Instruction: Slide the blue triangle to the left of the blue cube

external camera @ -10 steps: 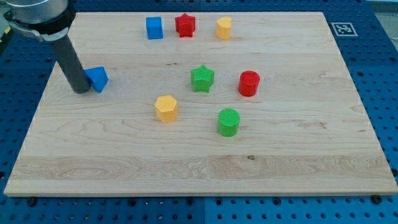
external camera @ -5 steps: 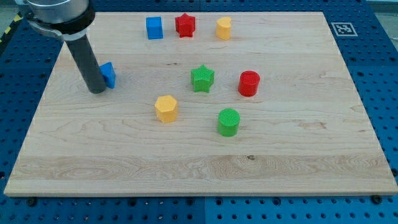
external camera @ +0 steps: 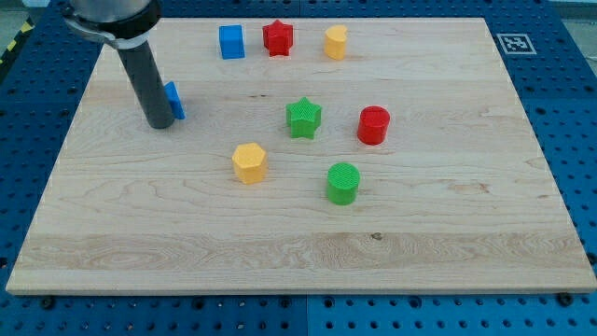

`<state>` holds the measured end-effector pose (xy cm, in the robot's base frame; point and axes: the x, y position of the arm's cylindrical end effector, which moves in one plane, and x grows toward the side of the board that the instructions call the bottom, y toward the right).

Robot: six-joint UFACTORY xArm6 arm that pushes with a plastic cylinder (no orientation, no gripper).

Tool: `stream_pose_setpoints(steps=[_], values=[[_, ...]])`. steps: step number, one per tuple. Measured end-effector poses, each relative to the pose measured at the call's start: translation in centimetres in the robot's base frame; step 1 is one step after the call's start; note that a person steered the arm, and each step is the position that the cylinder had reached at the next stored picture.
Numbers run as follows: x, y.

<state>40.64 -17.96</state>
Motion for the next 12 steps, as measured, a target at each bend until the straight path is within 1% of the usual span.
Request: stream_pose_setpoints(steps=[2, 4, 6, 9, 12], values=[[-2.1, 0.0], [-6.7, 0.2], [-7.9, 4.0], [-8.9, 2.2], [-11.7, 2.2]])
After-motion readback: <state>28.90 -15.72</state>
